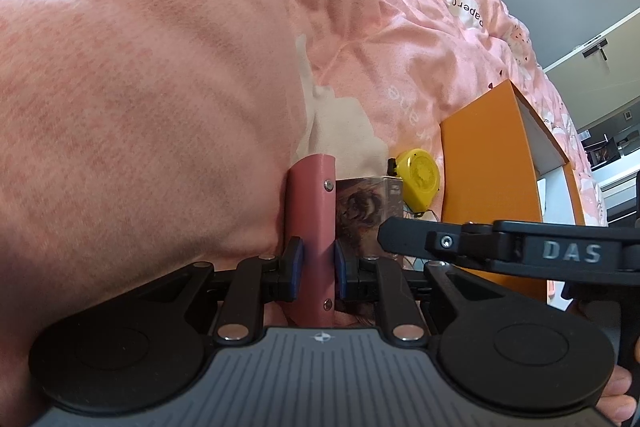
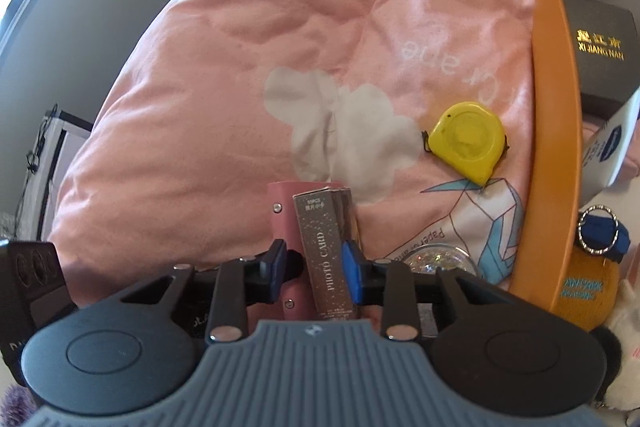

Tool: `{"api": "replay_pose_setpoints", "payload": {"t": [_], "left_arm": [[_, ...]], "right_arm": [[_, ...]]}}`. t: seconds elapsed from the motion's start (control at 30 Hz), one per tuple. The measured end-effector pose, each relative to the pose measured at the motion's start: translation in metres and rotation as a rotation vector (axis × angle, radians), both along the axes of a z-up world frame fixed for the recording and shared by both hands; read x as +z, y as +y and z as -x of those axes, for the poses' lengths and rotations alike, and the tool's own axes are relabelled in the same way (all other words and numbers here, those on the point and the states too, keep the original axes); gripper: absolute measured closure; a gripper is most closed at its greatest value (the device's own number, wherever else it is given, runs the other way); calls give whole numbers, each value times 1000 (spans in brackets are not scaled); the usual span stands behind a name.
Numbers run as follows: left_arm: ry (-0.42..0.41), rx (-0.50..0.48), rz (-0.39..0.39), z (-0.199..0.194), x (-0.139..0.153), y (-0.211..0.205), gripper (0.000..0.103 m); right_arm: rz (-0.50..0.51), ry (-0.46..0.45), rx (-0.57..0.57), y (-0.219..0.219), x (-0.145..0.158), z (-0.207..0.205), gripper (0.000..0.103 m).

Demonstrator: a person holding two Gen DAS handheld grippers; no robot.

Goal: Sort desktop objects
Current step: 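Lift the card box upright with the right gripper beside the held pink wallet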

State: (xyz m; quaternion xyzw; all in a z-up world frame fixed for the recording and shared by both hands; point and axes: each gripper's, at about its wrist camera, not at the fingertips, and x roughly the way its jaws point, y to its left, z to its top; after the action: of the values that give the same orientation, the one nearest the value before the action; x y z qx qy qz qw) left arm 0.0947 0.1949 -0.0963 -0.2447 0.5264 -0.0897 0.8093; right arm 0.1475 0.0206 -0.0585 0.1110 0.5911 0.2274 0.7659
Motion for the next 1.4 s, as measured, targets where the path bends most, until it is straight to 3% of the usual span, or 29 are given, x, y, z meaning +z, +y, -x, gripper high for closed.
{"api": "replay_pose_setpoints", "payload": {"t": [0.1,0.17,0.4,0.5,0.63,0.83,1.0,1.13,1.4], "left_arm": [[1,2,-12,0,0,-1,82],[0,5,-30,1,1,-2,80],[6,-4,-54,-1,0,-5,81],[6,-7,-62,0,0,-5,81],[3,-24,-63,-1,0,-7,80],[-5,-60,-134,-1,0,-17,78],[-2,-53,-128,0,-1,-14,78],[-2,-66,-137,-1,-1,-16,78],[-5,-76,-151,0,0,-18,78]], "right_arm": [[83,-37,-18,2,-3,1,65],[65,-8,-42,-3,-4,-1,63],[-157,91,-63,3,1,7,72],[-93,67,-46,10,0,9,71],[-108,71,-65,8,-7,6,66],[-48,53,-36,14,-7,6,60],[87,-18,-7,25,-12,5,62],[90,-4,-8,22,-18,5,68],[93,-35,5,13,-6,10,64]]}}
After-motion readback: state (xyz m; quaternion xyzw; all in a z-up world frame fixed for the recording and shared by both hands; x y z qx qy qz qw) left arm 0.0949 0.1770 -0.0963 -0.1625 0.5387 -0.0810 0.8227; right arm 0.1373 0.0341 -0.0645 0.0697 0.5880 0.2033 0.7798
